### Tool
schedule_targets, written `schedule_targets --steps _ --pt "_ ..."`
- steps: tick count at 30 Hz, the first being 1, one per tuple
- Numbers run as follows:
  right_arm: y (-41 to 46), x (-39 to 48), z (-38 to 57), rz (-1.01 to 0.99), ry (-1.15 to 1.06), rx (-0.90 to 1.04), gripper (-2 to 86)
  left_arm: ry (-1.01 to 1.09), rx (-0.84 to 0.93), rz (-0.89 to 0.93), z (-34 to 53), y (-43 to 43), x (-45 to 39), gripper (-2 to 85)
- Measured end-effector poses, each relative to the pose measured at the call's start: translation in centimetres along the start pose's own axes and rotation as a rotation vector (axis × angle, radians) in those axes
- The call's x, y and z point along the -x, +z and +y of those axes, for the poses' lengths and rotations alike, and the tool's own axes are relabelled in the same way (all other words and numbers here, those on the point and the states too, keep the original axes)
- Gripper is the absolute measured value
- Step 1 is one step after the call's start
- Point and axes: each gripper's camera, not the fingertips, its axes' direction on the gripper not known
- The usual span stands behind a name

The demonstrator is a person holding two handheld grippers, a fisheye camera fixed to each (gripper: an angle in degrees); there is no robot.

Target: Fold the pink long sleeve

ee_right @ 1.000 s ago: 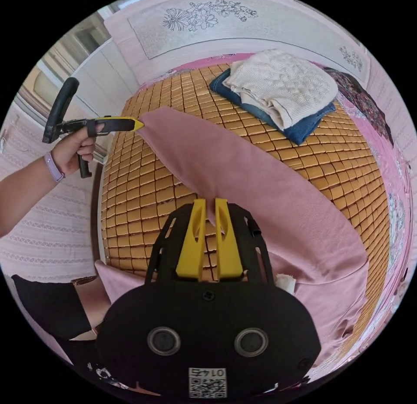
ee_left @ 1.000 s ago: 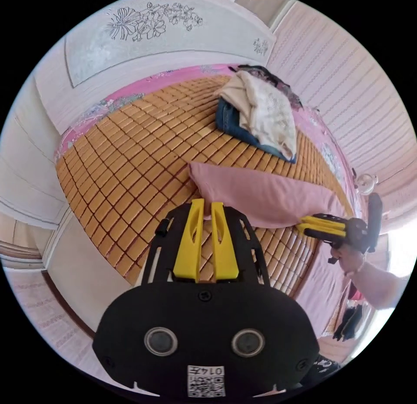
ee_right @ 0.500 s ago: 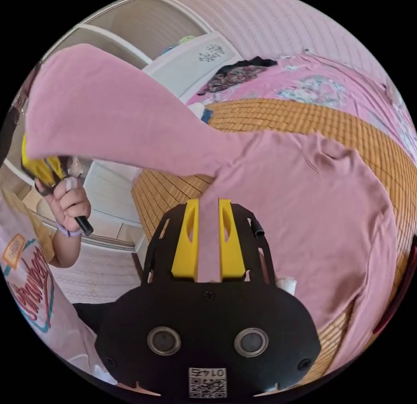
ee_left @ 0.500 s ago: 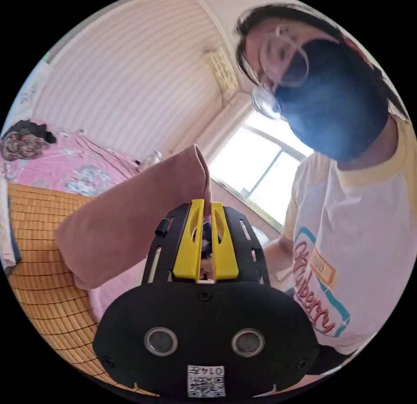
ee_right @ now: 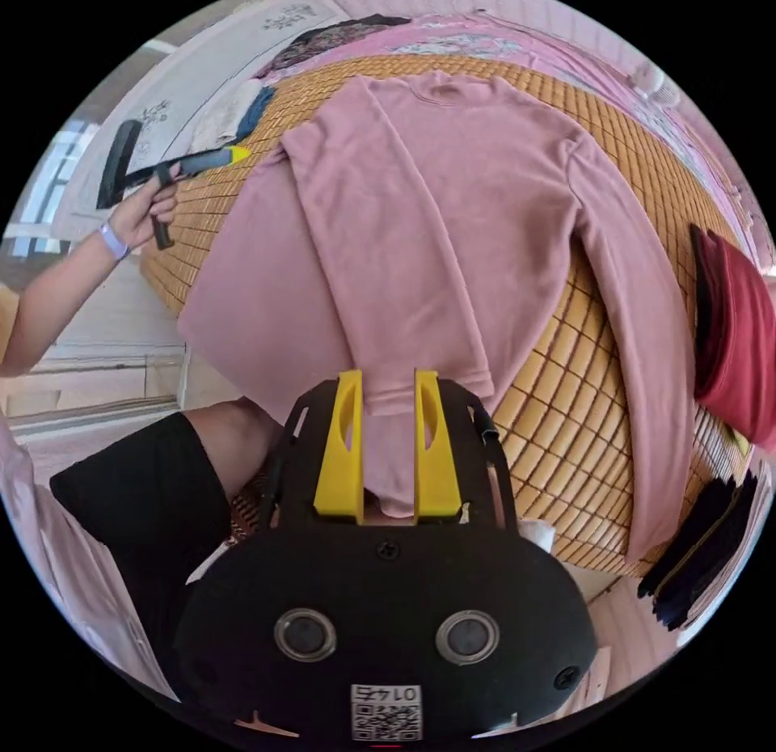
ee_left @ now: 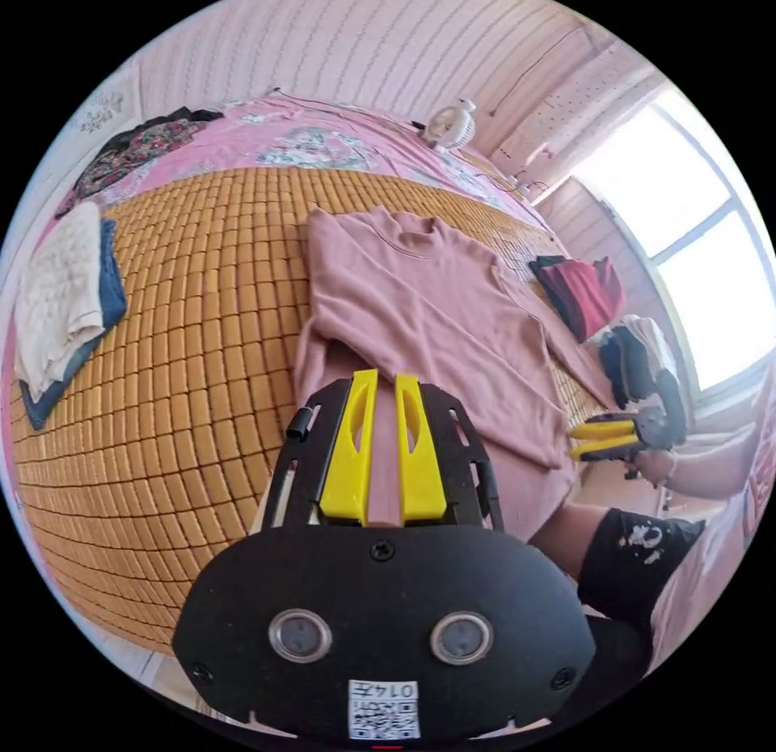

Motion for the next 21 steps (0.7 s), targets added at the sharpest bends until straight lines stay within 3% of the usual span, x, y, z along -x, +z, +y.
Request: schedule_targets --steps 4,7,13,16,21 --pt "2.9 0.8 -0.3 0.131 -0.043 0.092 8.5 -0.018 0.014 -0.115 -3.9 3.8 0.2 5.9" --pt "2.2 -0.3 0.4 0.143 -0.027 0.085 5.7 -0.046 0.159 -0.214 -5.5 8.6 0.7 5.9" --pt "-2.5 -1.4 3.1 0.074 -0.034 0.004 3.0 -0.052 0.130 -0.186 -6.5 9.7 2.0 2.4" --pt "-0.8 -2.3 4.2 0.024 -0.008 0.063 3.9 -0.039 0.145 -0.222 -6.5 11.1 2.7 3.0" --pt "-0.9 -4.8 6.5 -0.054 0.059 0.062 6.7 -0.236 0.093 -0.086 -6.7 11.5 5.9 5.3"
